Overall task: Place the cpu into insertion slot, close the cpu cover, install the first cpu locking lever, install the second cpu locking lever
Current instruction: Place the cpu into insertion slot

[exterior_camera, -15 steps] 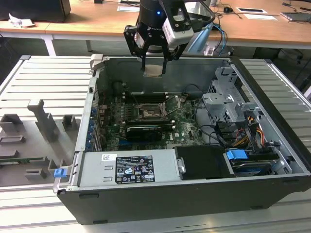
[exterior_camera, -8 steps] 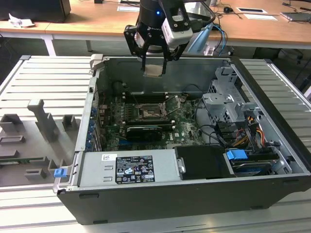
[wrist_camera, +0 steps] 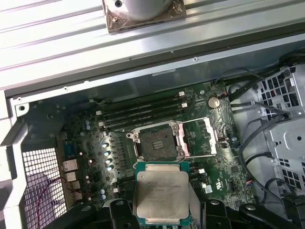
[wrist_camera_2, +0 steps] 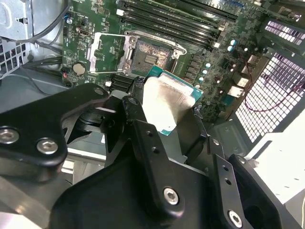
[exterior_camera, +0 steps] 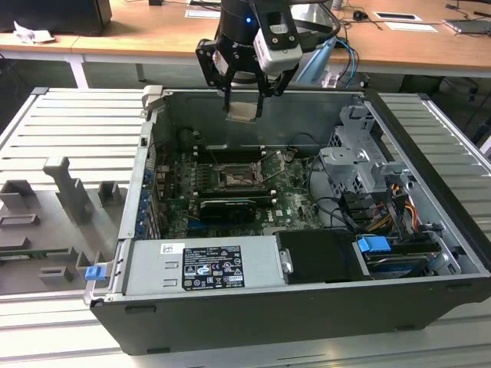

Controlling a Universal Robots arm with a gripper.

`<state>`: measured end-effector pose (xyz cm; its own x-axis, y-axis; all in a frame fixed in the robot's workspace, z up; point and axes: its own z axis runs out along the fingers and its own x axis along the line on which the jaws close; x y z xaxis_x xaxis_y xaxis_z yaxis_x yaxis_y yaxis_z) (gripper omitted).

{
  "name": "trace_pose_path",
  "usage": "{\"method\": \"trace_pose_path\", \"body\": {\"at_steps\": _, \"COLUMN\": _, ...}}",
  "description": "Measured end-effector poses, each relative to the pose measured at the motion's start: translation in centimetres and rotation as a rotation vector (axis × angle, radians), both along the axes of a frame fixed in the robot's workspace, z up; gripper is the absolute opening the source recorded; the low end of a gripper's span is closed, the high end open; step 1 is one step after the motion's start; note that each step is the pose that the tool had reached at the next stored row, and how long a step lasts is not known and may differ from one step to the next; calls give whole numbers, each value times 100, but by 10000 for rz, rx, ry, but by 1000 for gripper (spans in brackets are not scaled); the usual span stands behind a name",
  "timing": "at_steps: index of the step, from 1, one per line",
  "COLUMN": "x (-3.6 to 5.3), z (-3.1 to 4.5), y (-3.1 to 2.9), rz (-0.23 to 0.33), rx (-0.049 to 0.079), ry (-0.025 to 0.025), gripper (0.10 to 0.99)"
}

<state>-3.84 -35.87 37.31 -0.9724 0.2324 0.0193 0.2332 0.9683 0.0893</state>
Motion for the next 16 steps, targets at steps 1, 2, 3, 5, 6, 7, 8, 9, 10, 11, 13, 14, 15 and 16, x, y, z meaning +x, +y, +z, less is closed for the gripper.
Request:
{"method": "trace_pose_path", "body": {"at_steps": 1, "x": 0, "z": 0, "y": 0, "rz": -30, "rx": 0, "ry": 0, "gripper": 525}}
{"method": "trace_pose_path", "body": {"at_steps": 2, "x": 0, "z": 0, "y": 0, "rz": -64, "rx": 0, "ry": 0, "gripper": 525}}
{"method": "trace_pose_path", "body": {"at_steps": 3, "x": 0, "z": 0, "y": 0, "rz": -102, "rx": 0, "ry": 0, "gripper": 525}}
{"method": "trace_pose_path", "body": {"at_steps": 5, "x": 0, "z": -1, "y": 0, "rz": -179, "rx": 0, "ry": 0, "gripper": 525}}
{"method": "trace_pose_path", "body": {"at_steps": 6, "x": 0, "z": -1, "y": 0, "rz": -214, "rx": 0, "ry": 0, "gripper": 525}}
{"method": "trace_pose_path", "body": {"at_steps": 7, "x": 0, "z": -1, "y": 0, "rz": -289, "rx": 0, "ry": 0, "gripper": 525}}
{"method": "trace_pose_path", "body": {"at_steps": 8, "x": 0, "z": -1, "y": 0, "rz": -334, "rx": 0, "ry": 0, "gripper": 525}}
{"method": "trace_pose_path", "body": {"at_steps": 9, "x": 0, "z": -1, "y": 0, "rz": -389, "rx": 0, "ry": 0, "gripper": 525}}
{"method": "trace_pose_path", "body": {"at_steps": 10, "x": 0, "z": -1, "y": 0, "rz": -459, "rx": 0, "ry": 0, "gripper": 525}}
{"method": "trace_pose_path", "body": {"at_steps": 11, "x": 0, "z": -1, "y": 0, "rz": -527, "rx": 0, "ry": 0, "gripper": 525}}
{"method": "trace_pose_path", "body": {"at_steps": 13, "x": 0, "z": -2, "y": 0, "rz": -610, "rx": 1, "ry": 0, "gripper": 525}}
{"method": "trace_pose_path", "body": {"at_steps": 14, "x": 0, "z": -1, "y": 0, "rz": -649, "rx": 0, "ry": 0, "gripper": 525}}
{"method": "trace_pose_path", "body": {"at_steps": 15, "x": 0, "z": -2, "y": 0, "rz": -707, "rx": 0, "ry": 0, "gripper": 525}}
{"method": "trace_pose_path", "body": {"at_steps": 16, "x": 0, "z": -2, "y": 0, "rz": -778, "rx": 0, "ry": 0, "gripper": 525}}
